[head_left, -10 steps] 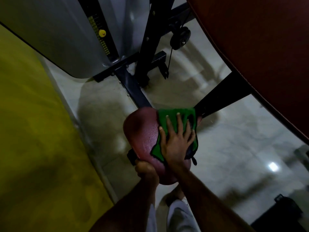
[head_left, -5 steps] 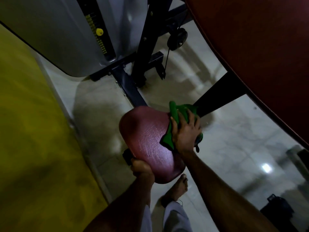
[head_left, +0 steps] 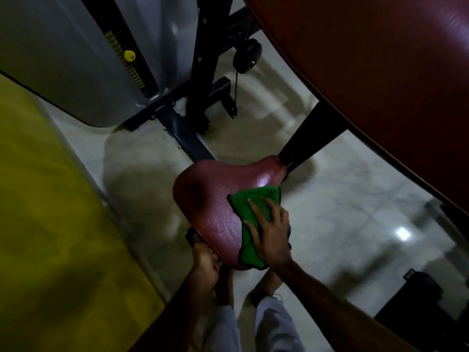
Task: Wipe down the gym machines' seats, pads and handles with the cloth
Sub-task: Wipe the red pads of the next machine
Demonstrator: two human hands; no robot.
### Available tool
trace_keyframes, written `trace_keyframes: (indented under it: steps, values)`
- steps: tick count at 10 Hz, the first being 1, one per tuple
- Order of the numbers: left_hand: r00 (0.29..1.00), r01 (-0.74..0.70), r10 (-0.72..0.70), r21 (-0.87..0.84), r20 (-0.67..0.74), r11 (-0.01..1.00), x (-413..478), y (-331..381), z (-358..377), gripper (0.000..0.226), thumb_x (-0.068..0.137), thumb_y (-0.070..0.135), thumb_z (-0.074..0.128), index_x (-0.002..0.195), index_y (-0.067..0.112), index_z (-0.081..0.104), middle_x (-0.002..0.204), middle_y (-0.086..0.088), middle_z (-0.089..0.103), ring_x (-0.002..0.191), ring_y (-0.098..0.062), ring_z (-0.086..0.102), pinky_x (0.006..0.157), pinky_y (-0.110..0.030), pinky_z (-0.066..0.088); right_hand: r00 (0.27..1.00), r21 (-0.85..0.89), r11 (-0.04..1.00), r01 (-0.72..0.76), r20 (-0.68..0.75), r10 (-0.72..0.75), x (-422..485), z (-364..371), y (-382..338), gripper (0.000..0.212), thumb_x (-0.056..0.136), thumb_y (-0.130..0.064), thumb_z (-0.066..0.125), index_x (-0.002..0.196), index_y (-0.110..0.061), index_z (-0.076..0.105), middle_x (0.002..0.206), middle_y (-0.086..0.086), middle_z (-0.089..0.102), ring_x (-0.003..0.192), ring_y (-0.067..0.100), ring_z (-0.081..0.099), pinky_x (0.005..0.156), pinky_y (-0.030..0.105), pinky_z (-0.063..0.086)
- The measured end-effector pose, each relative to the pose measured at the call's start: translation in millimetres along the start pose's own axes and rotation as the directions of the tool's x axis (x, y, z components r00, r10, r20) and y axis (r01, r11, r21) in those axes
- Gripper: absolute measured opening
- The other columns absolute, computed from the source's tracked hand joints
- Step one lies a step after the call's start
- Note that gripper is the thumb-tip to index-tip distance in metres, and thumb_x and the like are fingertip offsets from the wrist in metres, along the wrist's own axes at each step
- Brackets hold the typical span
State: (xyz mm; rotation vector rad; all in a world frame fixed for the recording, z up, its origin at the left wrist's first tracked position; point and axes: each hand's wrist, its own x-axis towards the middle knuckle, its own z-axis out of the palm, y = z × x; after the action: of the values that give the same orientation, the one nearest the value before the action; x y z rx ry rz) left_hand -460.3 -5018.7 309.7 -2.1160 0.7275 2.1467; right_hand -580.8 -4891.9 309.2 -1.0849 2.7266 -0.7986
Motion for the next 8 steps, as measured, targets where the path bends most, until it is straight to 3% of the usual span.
trace_keyframes:
  steps: [1, 2, 3, 4, 5, 6, 7, 8]
  values:
    - [0.994, -0.043, 0.048, -0.056, 0.094, 0.997, -2, -4, -7, 0.049, 0.107, 0.039, 0.023, 0.138, 0.013, 0.050, 0.091, -0.006, 0.065, 0.082, -0.020, 0.059, 0.078, -0.036, 0.049, 0.952, 0.202, 0.938, -0.283, -0.061, 0.300, 28, 1, 2, 0.058, 0.102, -0.043, 0.056, 0.154, -0.022, 0.042, 0.156, 0.017, 0.030, 0.144, 0.036, 0.031, 0.117, 0.046, 0.028]
    - [0.985, -0.032, 0.060, -0.169, 0.163, 0.985, -2, -11, -4, 0.041, 0.107, 0.043, 0.023, 0.112, 0.029, 0.061, 0.082, 0.001, 0.075, 0.074, -0.016, 0.068, 0.069, -0.029, 0.052, 0.850, 0.384, 0.794, -0.471, -0.042, 0.525, 60, -5, 2, 0.063, 0.103, -0.047, 0.052, 0.159, -0.027, 0.032, 0.159, 0.015, 0.030, 0.144, 0.032, 0.034, 0.118, 0.040, 0.028]
    - [0.980, -0.025, 0.046, -0.114, 0.191, 0.993, 1, -10, -9, 0.043, 0.106, 0.047, 0.020, 0.113, 0.026, 0.057, 0.081, 0.002, 0.068, 0.069, -0.013, 0.063, 0.056, -0.023, 0.054, 0.754, 0.427, 0.684, -0.592, -0.007, 0.657, 51, -1, -8, 0.067, 0.102, -0.064, 0.036, 0.160, -0.035, 0.024, 0.153, 0.009, 0.044, 0.137, 0.030, 0.048, 0.109, 0.045, 0.043]
    - [0.985, -0.007, 0.014, -0.041, 0.173, 0.999, 3, -6, -13, 0.051, 0.106, 0.047, 0.018, 0.144, 0.021, 0.041, 0.114, -0.010, 0.062, 0.094, -0.024, 0.060, 0.064, -0.028, 0.053, 0.773, 0.313, 0.731, -0.607, 0.020, 0.634, 8, 2, -20, 0.069, 0.102, -0.065, 0.034, 0.159, -0.028, 0.027, 0.145, 0.010, 0.053, 0.128, 0.031, 0.053, 0.102, 0.043, 0.045]
    - [0.971, 0.025, 0.004, -0.121, 0.237, 0.992, -5, -4, -9, 0.054, 0.106, 0.049, 0.022, 0.144, 0.021, 0.047, 0.138, -0.013, 0.057, 0.124, -0.034, 0.055, 0.067, -0.031, 0.056, 0.765, 0.236, 0.738, -0.632, 0.039, 0.643, -37, 2, -22, 0.066, 0.103, -0.060, 0.034, 0.155, -0.020, 0.036, 0.135, 0.017, 0.057, 0.120, 0.040, 0.056, 0.100, 0.047, 0.043]
    - [0.975, 0.014, 0.026, -0.179, 0.220, 0.984, -2, -10, -7, 0.049, 0.105, 0.052, 0.021, 0.123, 0.027, 0.060, 0.119, -0.008, 0.066, 0.117, -0.028, 0.058, 0.099, -0.045, 0.048, 0.809, 0.114, 0.802, -0.587, 0.044, 0.586, -69, 3, -26, 0.068, 0.101, -0.068, 0.026, 0.159, -0.032, 0.023, 0.153, 0.008, 0.042, 0.129, 0.035, 0.050, 0.105, 0.055, 0.044]
    - [0.973, 0.057, -0.009, -0.201, 0.229, 0.978, 7, -14, -15, 0.057, 0.102, 0.060, 0.026, 0.131, 0.024, 0.058, 0.128, -0.007, 0.064, 0.123, -0.028, 0.057, 0.112, -0.052, 0.037, 0.955, -0.023, 0.957, -0.288, 0.074, 0.289, -98, 14, -21, 0.060, 0.103, -0.053, 0.040, 0.159, -0.031, 0.029, 0.168, 0.013, 0.022, 0.146, 0.042, 0.036, 0.111, 0.062, 0.040]
    - [0.970, 0.068, -0.008, -0.235, 0.244, 0.970, 9, -17, -21, 0.054, 0.102, 0.056, 0.030, 0.126, 0.021, 0.064, 0.112, -0.008, 0.073, 0.109, -0.028, 0.064, 0.101, -0.045, 0.047, 0.983, -0.190, 0.975, 0.116, 0.165, -0.085, -111, 21, -7, 0.060, 0.101, -0.051, 0.052, 0.157, -0.040, 0.035, 0.171, 0.004, 0.014, 0.147, 0.045, 0.035, 0.113, 0.066, 0.033]
